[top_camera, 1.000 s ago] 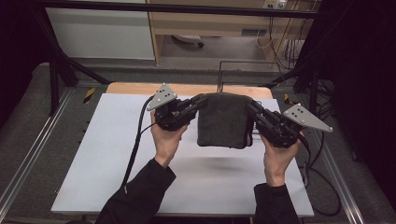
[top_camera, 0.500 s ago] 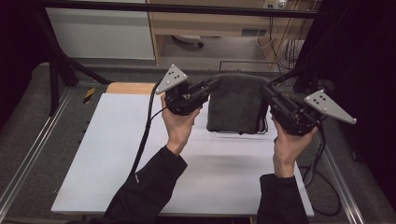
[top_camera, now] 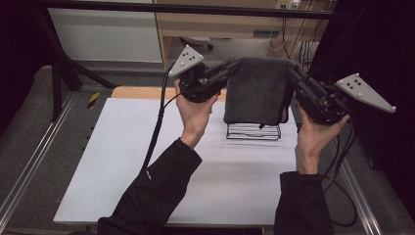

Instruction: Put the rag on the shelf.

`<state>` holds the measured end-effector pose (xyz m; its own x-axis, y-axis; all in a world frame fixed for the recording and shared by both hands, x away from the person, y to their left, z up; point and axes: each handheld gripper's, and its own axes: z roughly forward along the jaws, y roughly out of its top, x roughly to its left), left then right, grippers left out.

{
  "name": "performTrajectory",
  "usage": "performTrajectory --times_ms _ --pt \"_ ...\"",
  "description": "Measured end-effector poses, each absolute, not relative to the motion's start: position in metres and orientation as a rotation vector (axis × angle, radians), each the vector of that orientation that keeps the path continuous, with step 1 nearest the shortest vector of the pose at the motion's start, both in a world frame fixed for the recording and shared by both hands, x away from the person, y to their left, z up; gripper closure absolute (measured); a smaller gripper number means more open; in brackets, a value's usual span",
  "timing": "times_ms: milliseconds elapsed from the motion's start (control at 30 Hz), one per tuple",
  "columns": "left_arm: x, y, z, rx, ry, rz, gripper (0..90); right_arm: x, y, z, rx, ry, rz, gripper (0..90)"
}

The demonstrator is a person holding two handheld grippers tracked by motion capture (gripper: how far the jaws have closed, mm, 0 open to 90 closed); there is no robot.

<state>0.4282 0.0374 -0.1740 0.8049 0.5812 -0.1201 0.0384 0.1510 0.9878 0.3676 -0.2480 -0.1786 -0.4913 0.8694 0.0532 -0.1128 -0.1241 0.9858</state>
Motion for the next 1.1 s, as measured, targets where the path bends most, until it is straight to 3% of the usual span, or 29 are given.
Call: performTrajectory --times_ms 700,1100 --pt "0.452 0.016 -0.124 1.355 0.53 0.44 79.4 0.394 -0.266 -0.131 0.866 1.349 1.703 79.7" --pt "0.475 0.009 -0.108 1.361 0.549 0.483 79.4 0.431 -0.272 -0.117 0.893 1.349 1.714 79.8"
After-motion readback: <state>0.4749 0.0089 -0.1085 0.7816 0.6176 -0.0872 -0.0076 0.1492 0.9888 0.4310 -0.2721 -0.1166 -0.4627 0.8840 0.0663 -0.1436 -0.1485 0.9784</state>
